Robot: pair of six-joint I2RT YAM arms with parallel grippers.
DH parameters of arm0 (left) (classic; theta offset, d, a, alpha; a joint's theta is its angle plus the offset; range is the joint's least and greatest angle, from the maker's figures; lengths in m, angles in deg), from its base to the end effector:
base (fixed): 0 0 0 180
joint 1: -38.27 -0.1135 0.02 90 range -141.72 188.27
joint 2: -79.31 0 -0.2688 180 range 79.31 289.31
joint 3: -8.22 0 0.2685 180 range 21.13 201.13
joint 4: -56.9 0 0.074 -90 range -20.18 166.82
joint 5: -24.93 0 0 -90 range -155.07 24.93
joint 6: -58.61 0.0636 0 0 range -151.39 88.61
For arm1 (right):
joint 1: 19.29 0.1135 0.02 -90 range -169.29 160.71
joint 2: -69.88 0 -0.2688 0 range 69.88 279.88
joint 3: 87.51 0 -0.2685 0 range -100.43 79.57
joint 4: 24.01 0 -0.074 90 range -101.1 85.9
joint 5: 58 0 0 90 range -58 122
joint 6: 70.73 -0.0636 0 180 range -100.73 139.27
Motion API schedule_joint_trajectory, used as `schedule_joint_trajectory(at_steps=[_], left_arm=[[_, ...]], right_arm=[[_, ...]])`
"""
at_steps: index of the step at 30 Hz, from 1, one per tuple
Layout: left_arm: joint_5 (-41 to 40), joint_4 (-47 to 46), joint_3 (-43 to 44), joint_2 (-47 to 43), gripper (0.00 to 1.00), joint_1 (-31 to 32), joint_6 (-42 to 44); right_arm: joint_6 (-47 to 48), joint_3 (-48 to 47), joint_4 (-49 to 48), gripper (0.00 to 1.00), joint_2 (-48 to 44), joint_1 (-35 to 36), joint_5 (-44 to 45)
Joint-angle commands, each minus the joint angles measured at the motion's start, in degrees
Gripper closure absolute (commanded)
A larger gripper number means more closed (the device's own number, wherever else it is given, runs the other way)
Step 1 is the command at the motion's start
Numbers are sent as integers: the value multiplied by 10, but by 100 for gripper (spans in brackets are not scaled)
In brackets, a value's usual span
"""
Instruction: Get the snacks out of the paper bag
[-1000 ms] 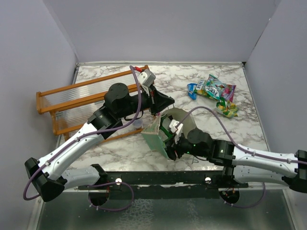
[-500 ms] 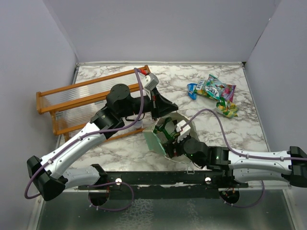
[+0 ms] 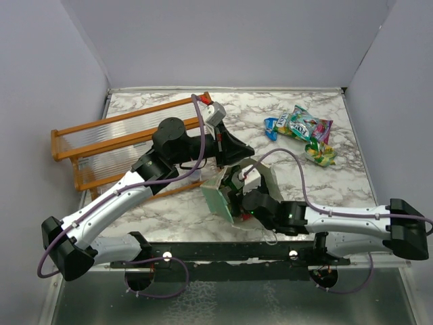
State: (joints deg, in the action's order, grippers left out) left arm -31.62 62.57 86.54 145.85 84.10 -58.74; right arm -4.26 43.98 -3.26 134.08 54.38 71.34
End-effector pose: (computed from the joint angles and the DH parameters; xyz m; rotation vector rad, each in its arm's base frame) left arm 0.1854 -0.2412 0.4284 0.7740 1.4724 -1.4271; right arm 0.1120 0.2388 0.2097 -0.5278 1.9917 0.2883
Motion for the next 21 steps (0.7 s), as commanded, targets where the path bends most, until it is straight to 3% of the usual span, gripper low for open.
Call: schedule_joint_trajectory(at_steps=[1,6,11,21], left_arm=[[27,-48,1,-1,100,1,-19],[34,-73,-6,-7,100,1,-34],[41,-87,-15,-7,100,3,-47],[44,-94,-29,-15,100,4,-59]], right_arm=[[-33,-25,-10,22,52,-44,2],[-9,-36,-58,21,105,-91,-26],[11,-55,-99,14,169,-107,-34],[42,-51,-241,22,251,-144,-67]])
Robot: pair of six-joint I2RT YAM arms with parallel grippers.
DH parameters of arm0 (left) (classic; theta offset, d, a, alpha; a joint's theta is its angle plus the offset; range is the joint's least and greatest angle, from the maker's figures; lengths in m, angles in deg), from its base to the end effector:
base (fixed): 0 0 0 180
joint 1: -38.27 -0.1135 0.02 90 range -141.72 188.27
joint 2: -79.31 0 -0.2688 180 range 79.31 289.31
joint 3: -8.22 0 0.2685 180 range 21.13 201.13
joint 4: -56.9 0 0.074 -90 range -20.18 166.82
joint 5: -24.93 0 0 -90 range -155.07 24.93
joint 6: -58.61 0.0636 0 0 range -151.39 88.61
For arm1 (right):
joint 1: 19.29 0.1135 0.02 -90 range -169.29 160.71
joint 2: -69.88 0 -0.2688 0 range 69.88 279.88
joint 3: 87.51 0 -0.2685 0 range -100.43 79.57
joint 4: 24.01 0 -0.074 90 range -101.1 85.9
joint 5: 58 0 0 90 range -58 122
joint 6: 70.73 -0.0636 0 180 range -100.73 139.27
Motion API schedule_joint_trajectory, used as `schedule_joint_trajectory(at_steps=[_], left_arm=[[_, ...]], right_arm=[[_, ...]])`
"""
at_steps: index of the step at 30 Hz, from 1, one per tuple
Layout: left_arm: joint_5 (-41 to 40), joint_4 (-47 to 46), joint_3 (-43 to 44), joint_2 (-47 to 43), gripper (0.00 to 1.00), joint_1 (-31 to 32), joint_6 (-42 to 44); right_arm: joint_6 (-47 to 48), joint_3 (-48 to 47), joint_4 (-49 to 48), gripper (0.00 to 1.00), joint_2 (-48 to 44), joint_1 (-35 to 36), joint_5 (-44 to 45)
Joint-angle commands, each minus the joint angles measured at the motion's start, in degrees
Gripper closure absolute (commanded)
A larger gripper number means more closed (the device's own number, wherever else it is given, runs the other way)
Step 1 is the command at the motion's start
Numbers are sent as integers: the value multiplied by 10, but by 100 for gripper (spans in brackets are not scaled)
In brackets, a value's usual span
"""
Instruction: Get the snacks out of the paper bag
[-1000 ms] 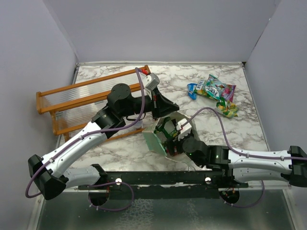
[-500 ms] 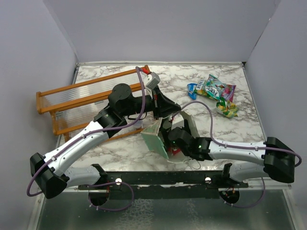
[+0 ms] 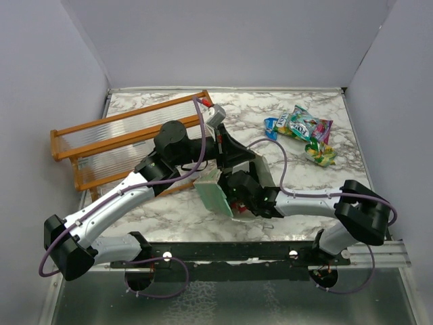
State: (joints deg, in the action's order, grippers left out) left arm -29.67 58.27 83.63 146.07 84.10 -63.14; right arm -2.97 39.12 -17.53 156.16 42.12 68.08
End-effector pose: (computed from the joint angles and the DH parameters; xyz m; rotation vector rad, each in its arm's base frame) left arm 0.1855 -0.2439 0.4168 0.7571 1.4880 -1.5074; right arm 0.1884 0.2673 0.1563 -0.3971 2.0754 0.1516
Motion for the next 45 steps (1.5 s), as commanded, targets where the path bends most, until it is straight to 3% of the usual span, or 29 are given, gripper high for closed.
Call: schedule_joint_trajectory(at_steps=[1,5,9,15,26,35,45], left_arm=[[24,-51,0,-19,100,4,-16],[14,-44,-8,-29,100,5,-14],[6,-39,-13,-35,100,5,-11],[-5,-24,-15,-31,100,5,4],[-51,-13,-18,-31,100,5,22],[-76,-5,-15,-32,100,6,33],[-109,8,-25,-44,100,5,42]], right_arm=[[43,-2,-114,25,35,-22,-38],[84,-11,-147,41,50,-24,-56],[96,-19,-150,70,50,-24,-60],[100,-25,-95,88,-13,-24,-93],[98,27,21,99,-208,-24,-206],[63,41,97,99,-324,-24,-190],[73,-8,205,99,-437,-24,-198]])
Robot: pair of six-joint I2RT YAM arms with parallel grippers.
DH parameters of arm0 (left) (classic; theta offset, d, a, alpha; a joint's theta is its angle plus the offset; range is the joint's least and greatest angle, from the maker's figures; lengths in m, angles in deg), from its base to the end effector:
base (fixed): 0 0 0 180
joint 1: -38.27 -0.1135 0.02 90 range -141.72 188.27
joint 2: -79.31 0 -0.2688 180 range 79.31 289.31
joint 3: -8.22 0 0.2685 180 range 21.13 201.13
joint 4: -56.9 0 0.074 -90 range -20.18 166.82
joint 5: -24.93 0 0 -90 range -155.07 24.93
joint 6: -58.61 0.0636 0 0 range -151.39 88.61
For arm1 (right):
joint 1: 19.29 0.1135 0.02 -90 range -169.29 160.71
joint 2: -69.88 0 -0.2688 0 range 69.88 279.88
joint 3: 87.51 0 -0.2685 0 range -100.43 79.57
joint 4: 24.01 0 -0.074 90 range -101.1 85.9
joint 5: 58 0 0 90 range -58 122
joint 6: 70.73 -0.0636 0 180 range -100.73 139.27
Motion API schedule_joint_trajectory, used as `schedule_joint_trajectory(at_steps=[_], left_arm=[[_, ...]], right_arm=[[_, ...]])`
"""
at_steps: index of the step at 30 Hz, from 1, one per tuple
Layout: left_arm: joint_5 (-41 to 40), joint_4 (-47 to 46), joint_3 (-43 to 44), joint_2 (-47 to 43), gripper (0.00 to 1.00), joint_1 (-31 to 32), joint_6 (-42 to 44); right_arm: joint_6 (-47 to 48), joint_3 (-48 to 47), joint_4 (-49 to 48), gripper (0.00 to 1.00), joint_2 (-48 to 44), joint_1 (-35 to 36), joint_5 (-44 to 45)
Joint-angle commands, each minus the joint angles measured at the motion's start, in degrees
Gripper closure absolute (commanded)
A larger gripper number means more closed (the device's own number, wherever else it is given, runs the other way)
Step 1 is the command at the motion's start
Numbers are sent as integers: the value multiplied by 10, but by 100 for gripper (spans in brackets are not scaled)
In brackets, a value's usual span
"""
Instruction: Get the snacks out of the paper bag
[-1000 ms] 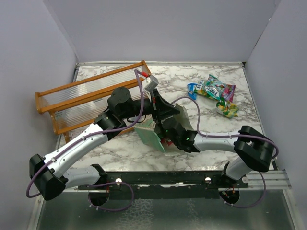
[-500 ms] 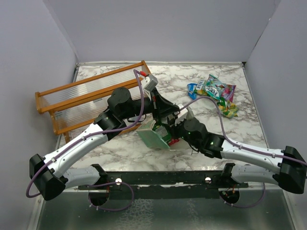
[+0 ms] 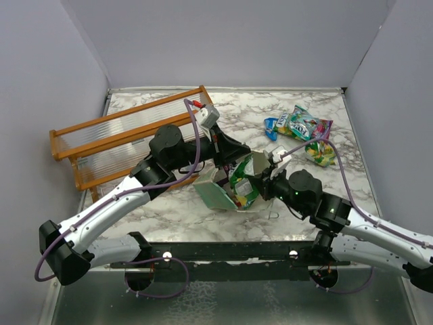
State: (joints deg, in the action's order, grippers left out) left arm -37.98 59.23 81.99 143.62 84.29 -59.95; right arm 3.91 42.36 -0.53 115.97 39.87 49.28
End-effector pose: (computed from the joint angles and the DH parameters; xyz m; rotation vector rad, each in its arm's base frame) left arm 0.1860 -0.2345 0.4161 0.6599 1.4825 -1.3745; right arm 0.1333 0.1865 0.2812 -0.5267 1.8659 0.5926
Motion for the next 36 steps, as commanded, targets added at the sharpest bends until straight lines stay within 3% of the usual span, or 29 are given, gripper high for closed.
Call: schedule_joint_trajectory(at_steps=[1,13,25,28,32,36], left_arm=[[-29,-1,-10,-21,100,3,10],[-69,37,-4,-20,100,2,19],[-96,60,-3,-23,100,3,39],[-93,51,-4,-21,100,2,34],[-88,49,-5,-18,100,2,26],[-91,46,-6,-27,100,2,22]], right_arm=[[5,-47,44,99,-39,-2,-13],[10,-129,82,99,-73,-2,-26],[144,-213,141,99,-145,-2,50],[178,-235,124,99,-143,-2,113],[219,-234,51,99,-121,-2,292],[358,-174,-156,99,-82,-2,466]])
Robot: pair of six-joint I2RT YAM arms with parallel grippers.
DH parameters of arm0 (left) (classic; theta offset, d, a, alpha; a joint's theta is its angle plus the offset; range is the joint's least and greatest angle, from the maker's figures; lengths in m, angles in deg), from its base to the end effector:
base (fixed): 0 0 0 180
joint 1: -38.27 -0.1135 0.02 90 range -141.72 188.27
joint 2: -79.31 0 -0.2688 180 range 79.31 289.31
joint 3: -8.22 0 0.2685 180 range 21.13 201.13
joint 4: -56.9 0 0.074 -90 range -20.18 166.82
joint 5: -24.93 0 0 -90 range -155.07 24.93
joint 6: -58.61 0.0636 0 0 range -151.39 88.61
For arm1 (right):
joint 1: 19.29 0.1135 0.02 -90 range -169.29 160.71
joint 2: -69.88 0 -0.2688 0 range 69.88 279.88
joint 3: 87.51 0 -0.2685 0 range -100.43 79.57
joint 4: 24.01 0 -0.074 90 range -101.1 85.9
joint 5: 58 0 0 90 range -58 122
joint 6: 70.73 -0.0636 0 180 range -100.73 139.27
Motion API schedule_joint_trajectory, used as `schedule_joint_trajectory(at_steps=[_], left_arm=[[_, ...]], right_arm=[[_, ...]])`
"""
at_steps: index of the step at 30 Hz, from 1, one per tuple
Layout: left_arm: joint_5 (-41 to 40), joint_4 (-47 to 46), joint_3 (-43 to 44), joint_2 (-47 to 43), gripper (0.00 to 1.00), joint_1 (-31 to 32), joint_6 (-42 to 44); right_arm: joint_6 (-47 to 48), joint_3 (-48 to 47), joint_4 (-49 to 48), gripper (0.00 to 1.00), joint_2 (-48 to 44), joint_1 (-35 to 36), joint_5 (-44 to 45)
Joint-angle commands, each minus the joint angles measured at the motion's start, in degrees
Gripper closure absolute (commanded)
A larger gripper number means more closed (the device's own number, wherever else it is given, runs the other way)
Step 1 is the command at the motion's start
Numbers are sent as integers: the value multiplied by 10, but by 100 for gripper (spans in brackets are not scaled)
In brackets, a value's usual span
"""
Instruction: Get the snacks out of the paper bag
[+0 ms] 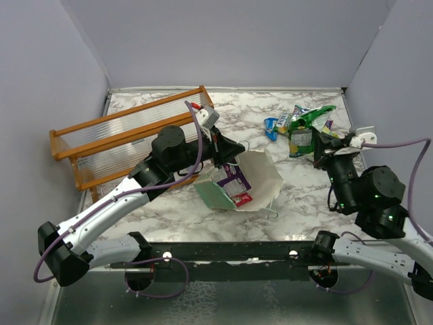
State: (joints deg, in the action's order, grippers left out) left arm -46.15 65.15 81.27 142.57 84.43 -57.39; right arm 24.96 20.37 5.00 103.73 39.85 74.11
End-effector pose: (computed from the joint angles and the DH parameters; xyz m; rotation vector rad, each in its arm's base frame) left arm 0.1914 -0.2291 0.4028 0.5707 1.5859 -1.2287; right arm 0.1018 0.0873 0.4490 -0.2039 1.4414 0.2455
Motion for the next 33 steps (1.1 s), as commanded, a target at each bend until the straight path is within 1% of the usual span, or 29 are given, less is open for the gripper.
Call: schedule_joint_trajectory(at_steps=[1,2,4,5,6,7,8,9,11,12,14,17,21,25,27,29,31,33], left_arm=[[-11,-14,2,-18,100,1,-4],[-11,-14,2,-18,100,1,-5],[-11,-12,6,-18,100,1,-5],[-10,-11,7,-17,100,1,-6],[-10,-11,9,-17,100,1,-6],[-9,-10,11,-16,100,1,-6],[-7,-9,12,-14,100,1,-6],[-4,-8,13,-14,100,1,-7],[0,-10,14,-13,100,1,-7],[3,-12,14,-13,100,1,-7],[11,-16,14,-11,100,1,-7],[31,-24,19,-5,100,0,-16],[65,-35,31,6,100,0,-27],[77,-33,42,8,100,0,-23],[80,-35,41,6,100,0,-21],[83,-39,40,7,100,0,-24],[87,-45,39,7,100,0,-27],[89,-44,38,6,100,0,-28]], right_arm=[[220,71,-298,99,49,-2,243],[284,97,-389,99,59,-2,257],[373,140,-523,99,76,-8,258],[401,162,-574,99,85,-18,254],[405,165,-589,99,98,-36,251],[359,156,-557,99,113,-59,251],[292,136,-482,99,129,-87,250],[195,110,-377,99,147,-119,241],[13,56,-130,99,187,-186,187],[-50,42,-70,99,207,-216,152],[-130,40,-7,99,250,-260,67],[-186,65,12,99,314,-299,-18],[-238,68,28,99,397,-349,-110],[-255,89,-12,99,431,-385,-213],[-262,105,-31,99,450,-394,-218],[-274,112,-32,98,471,-404,-191],[-280,115,-27,93,484,-405,-152],[-273,121,-36,87,490,-406,-142]])
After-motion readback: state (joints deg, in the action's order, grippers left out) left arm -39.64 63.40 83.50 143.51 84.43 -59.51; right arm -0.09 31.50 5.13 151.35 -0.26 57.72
